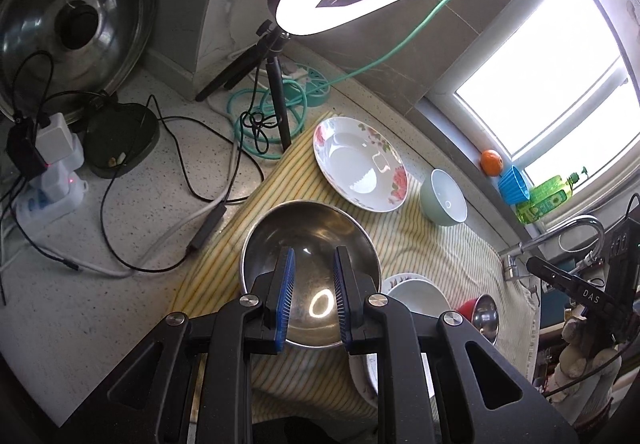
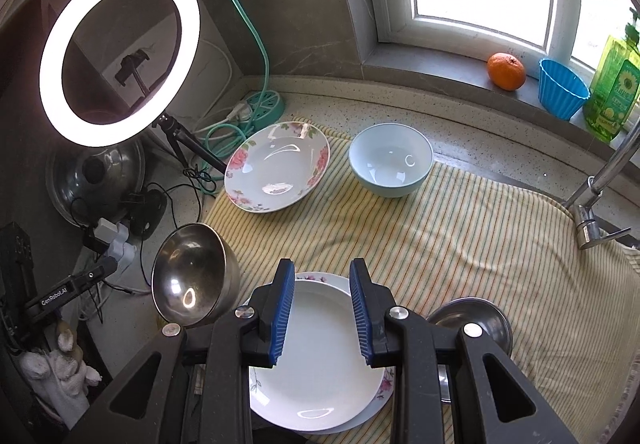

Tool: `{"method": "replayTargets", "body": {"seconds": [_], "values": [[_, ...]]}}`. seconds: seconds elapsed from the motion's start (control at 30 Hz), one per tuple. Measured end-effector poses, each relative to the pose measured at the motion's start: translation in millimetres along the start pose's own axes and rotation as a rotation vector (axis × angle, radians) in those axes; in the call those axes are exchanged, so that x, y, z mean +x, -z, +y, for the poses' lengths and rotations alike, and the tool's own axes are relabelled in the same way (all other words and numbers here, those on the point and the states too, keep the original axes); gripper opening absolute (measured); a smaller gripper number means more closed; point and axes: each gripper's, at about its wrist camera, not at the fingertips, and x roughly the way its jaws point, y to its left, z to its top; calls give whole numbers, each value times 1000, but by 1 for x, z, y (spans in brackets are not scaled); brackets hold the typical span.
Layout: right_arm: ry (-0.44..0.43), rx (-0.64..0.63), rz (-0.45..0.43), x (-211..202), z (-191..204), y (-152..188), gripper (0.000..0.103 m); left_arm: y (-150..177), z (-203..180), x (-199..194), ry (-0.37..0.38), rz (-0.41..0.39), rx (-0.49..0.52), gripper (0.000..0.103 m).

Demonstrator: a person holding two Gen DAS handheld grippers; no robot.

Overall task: Organize plates and bowls
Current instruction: 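Move both grippers to the rim of the pink-flowered deep plate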

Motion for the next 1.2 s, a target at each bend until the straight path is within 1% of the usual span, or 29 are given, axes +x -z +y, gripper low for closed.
{"method": "replayTargets", "body": {"seconds": [0.13,0.23,0.37,0.47,0.6,0.73,0.87,1.0,1.13,1.2], "values": [[-1,3,-30,-10,4,-10,26,-3,0,1,26,2,4,16],[10,5,-51,-20,7,-21,26,-4,-3,8,47,27,6,16],[32,-38,-77,-29,12,-42,26,-7,-12,16,60,36,-5,16],[0,-61,-80,-31,10,-66,26,-10,-22,22,64,26,-28,16],[-41,-128,-89,-22,7,-102,26,-16,-36,35,36,-5,-77,16],[-117,-177,-37,8,4,-134,26,-22,-47,57,-7,-8,-114,16],[-152,-234,34,52,7,-154,26,-32,-55,78,-59,0,-141,16],[-189,-249,116,99,7,-165,26,-43,-56,100,-95,40,-167,16],[-202,-262,191,143,5,-171,26,-51,-55,116,-120,64,-196,16],[-207,-253,233,164,0,-172,26,-53,-51,123,-125,75,-226,16]]}}
